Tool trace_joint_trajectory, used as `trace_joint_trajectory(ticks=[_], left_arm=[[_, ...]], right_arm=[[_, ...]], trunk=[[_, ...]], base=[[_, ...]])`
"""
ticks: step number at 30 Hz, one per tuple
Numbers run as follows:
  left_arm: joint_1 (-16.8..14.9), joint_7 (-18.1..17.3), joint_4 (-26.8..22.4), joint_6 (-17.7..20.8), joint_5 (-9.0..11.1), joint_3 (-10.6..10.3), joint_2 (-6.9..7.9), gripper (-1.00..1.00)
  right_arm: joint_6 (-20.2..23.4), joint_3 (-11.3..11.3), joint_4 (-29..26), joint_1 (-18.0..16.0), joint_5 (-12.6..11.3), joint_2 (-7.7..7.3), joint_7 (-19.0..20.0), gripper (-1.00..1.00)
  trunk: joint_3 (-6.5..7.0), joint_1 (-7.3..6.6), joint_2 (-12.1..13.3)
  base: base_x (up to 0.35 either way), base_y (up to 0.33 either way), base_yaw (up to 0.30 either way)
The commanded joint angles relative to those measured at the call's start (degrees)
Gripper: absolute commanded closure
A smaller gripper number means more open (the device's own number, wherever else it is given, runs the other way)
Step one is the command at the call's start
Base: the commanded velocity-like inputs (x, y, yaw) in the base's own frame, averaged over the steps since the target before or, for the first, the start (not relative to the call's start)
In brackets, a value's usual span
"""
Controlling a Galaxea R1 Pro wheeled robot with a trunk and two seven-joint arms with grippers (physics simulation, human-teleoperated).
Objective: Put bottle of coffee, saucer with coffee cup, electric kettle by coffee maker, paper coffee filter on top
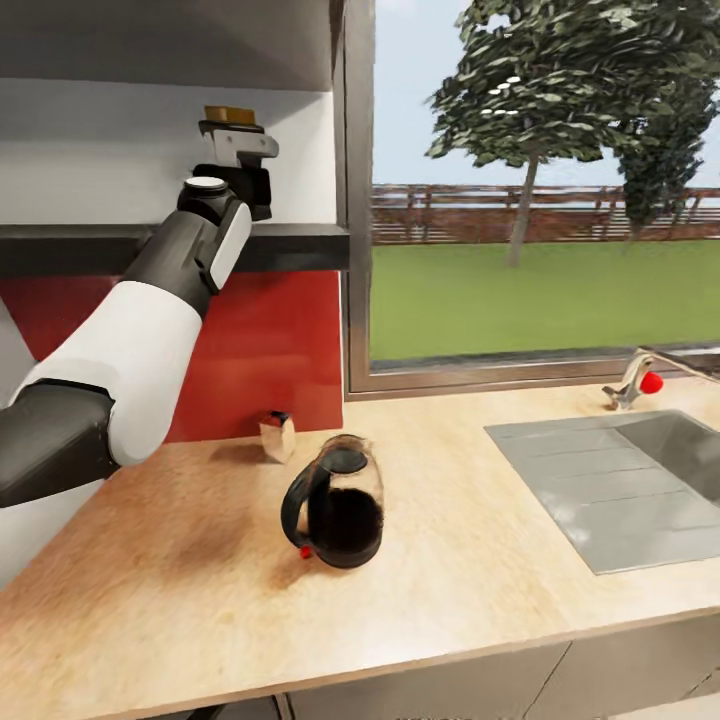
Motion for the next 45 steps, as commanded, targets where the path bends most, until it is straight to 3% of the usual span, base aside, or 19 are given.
trace_joint_trajectory(ticks=[1, 34, 39, 45], left_arm=[[-0.1, 0.4, -0.1, 0.3, 0.0, -0.3, 0.03, 1.00], [0.0, 0.7, -0.1, -0.1, 0.2, -0.4, -0.11, 1.00], [3.8, 0.7, -0.3, -0.6, 0.7, -0.4, -0.51, 1.00], [12.3, -0.2, -6.0, -2.2, 0.8, -0.4, -0.75, 1.00]], right_arm=[[-0.2, -0.2, 0.0, 0.0, 0.0, 0.02, 0.0, -1.00], [-0.2, -0.1, 0.0, -0.1, 0.1, 0.02, 0.0, -1.00], [-0.3, -0.1, 0.0, -0.1, 0.1, 0.02, -0.1, -1.00], [-0.4, -0.1, 0.0, -0.1, 0.1, 0.02, -0.1, -1.00]], trunk=[[-0.13, 0.04, -0.1], [-0.13, 0.04, -0.1], [-0.13, 0.04, -0.1], [-0.13, 0.04, -0.1]], base=[[0.000, -0.270, -0.276], [-0.135, -0.256, -0.277], [-0.264, -0.194, -0.277], [-0.139, -0.082, -0.277]])
